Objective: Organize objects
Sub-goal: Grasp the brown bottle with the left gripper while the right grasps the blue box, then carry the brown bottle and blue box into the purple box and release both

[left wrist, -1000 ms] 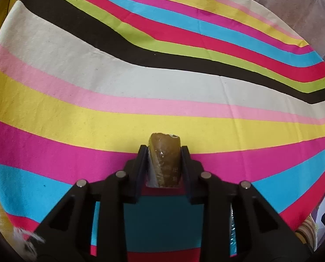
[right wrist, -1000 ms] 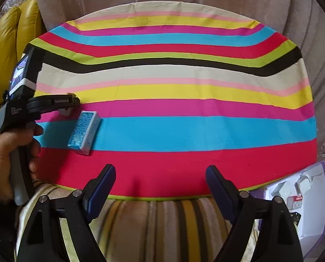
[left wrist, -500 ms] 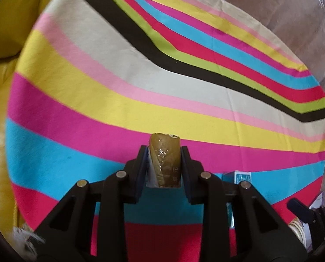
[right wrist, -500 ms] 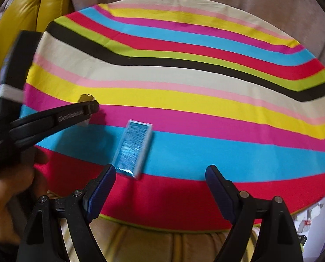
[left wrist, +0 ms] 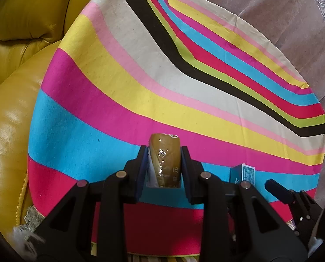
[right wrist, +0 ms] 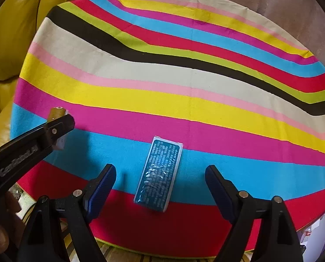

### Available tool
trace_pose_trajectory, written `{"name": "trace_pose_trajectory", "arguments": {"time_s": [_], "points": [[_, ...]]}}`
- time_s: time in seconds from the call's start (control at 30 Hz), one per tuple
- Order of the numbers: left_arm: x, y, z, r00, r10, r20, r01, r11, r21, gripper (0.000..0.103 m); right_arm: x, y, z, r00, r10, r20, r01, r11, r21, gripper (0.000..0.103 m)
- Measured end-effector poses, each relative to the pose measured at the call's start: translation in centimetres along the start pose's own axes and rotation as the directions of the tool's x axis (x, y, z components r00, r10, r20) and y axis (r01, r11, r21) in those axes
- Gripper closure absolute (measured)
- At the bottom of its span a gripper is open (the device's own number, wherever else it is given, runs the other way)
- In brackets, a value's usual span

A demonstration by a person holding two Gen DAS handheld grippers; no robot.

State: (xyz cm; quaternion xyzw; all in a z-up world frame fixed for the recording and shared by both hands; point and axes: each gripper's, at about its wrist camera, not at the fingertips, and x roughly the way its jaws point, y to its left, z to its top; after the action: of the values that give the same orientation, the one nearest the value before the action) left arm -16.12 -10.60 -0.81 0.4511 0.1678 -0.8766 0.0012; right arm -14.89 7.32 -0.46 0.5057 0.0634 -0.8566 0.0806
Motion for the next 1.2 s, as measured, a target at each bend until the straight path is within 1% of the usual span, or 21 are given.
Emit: {"name": "trace_pose_trajectory", "arguments": {"time_s": [0.1,0.13,0.17,0.23,0.27,0.33,0.4,0.73,0.87,0.97,1.2], "points": [[-0.1,-0.1,-0.2,1.000,-0.006,-0.003,0.006,1.000,0.006,0.070,0.6,0.2,0.1,1.000,-0.005,-0.014,0.005,1.000,-0.010,0.028],[-0.1,-0.2,-0.3,1.000,-0.009,-0.005,0.009,1.000,0.009,0.070,0.9,0.3,0.2,1.000,-0.002,-0.024,0.002,1.000,-0.012,0.035],[-0.2,-0.2,-0.4,1.000,-0.010,-0.005,0.010,1.000,0.009,0.070,1.2,0.3,0.2,0.999,0.000,-0.033,-0.001,1.000,-0.012,0.039],[-0.4,-0.4,-0.6,1.000,-0.013,-0.006,0.013,1.000,0.012,0.070,2.0,0.1,0.1,0.998,0.009,-0.061,-0.009,1.000,-0.007,0.054],[-0.5,-0.5,-0.7,1.000,-0.016,-0.007,0.016,1.000,0.013,0.070,2.2,0.0,0.1,0.997,0.023,-0.069,-0.023,1.000,0.002,0.055],[-0.8,-0.7,-1.0,1.000,-0.019,-0.008,0.019,1.000,0.017,0.070,2.2,-0.2,0.2,0.998,0.027,-0.064,-0.027,1.000,0.006,0.064],[-1.1,-0.9,-1.3,1.000,-0.022,-0.008,0.022,1.000,0.021,0.070,2.0,-0.2,0.1,0.998,0.029,-0.061,-0.029,1.000,0.002,0.069],[-3.2,-2.5,-3.3,0.998,-0.066,-0.021,0.067,0.997,0.035,0.070,-0.6,-2.5,-1.3,0.999,0.029,-0.020,-0.029,0.999,0.039,0.069],[-4.1,-3.6,-3.9,0.995,-0.095,-0.028,0.097,0.994,0.044,0.070,-2.1,-3.4,-1.9,1.000,0.008,0.006,-0.009,0.999,0.049,0.069],[-4.5,-4.5,-4.4,0.991,-0.126,-0.046,0.128,0.991,0.047,0.070,-3.3,-4.6,-3.0,1.000,0.005,0.005,-0.005,0.997,0.071,0.069],[-5.2,-7.9,-6.3,0.986,-0.148,-0.073,0.155,0.982,0.110,0.070,-5.5,-7.3,-5.0,1.000,-0.010,0.020,0.008,0.992,0.124,0.069]]}}
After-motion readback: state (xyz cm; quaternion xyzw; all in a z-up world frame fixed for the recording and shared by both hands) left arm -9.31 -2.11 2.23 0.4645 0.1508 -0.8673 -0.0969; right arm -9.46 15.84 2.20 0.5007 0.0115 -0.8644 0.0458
